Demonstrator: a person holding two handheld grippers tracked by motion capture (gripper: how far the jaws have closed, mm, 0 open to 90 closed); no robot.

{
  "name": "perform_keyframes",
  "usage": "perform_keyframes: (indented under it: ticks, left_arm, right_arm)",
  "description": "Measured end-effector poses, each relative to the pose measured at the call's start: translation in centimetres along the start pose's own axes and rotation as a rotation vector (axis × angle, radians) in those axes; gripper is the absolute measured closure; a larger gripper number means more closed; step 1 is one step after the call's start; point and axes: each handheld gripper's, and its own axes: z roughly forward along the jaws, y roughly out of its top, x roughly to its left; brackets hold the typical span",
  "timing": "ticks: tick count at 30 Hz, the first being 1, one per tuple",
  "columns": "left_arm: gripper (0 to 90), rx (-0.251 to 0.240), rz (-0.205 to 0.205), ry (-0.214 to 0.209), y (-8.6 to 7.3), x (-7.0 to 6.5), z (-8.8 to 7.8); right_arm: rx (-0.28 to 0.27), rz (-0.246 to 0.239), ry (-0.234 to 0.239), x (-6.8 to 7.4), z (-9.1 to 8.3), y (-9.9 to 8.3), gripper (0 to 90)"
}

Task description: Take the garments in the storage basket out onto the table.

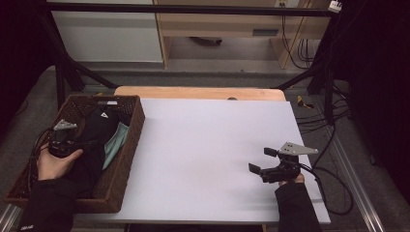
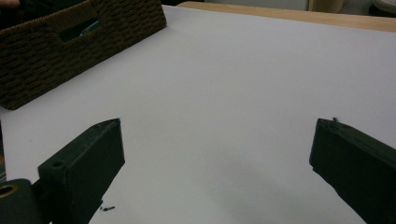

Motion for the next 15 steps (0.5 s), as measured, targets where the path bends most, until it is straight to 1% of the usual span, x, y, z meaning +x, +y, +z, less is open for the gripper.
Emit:
perform_keyframes:
  ticks: [1, 2, 4, 5, 8, 9, 10, 11, 14, 15]
  left_arm:
    - [46.2, -0.001, 0.002, -0.002, 0.0, 0.0, 0.0]
    - [46.2, -0.004, 0.004, -0.004, 0.0, 0.0, -0.1]
    - [50.3, -0.015, 0.001, -0.008, 0.1, -0.1, -0.2]
    - [54.3, -0.018, 0.005, -0.009, 0.1, -0.2, -0.3]
    - [58.6, -0.028, 0.011, -0.019, 0.2, -0.4, -0.5]
    - [58.6, -0.029, 0.011, -0.022, 0.3, -0.5, -0.6]
    - [61.6, -0.034, 0.006, -0.026, 0.3, -0.5, -0.6]
    - [61.6, -0.039, 0.003, -0.028, 0.3, -0.5, -0.7]
    - [66.3, -0.052, -0.008, -0.041, 0.4, -0.6, -1.1]
    - [66.3, -0.057, -0.012, -0.044, 0.4, -0.6, -1.2]
  right_arm:
    - [0.001, 0.001, 0.000, 0.0, 0.0, 0.0, 3.4]
    - [0.001, 0.001, 0.000, 0.0, 0.0, 0.0, 3.4]
    - [0.002, 0.001, 0.000, 0.0, 0.0, 0.0, 3.4]
    - [0.002, 0.003, 0.000, 0.0, 0.0, 0.0, 3.4]
    - [0.003, 0.002, -0.001, 0.0, 0.0, 0.0, 3.4]
    - [0.003, 0.002, -0.001, 0.0, 0.0, 0.0, 3.4]
    - [0.003, 0.003, -0.001, 0.0, 0.0, 0.0, 3.4]
    - [0.003, 0.003, -0.001, 0.0, 0.0, 0.0, 3.4]
    - [0.003, 0.002, -0.002, 0.0, 0.0, 0.0, 3.4]
    - [0.003, 0.002, -0.002, 0.0, 0.0, 0.0, 3.4]
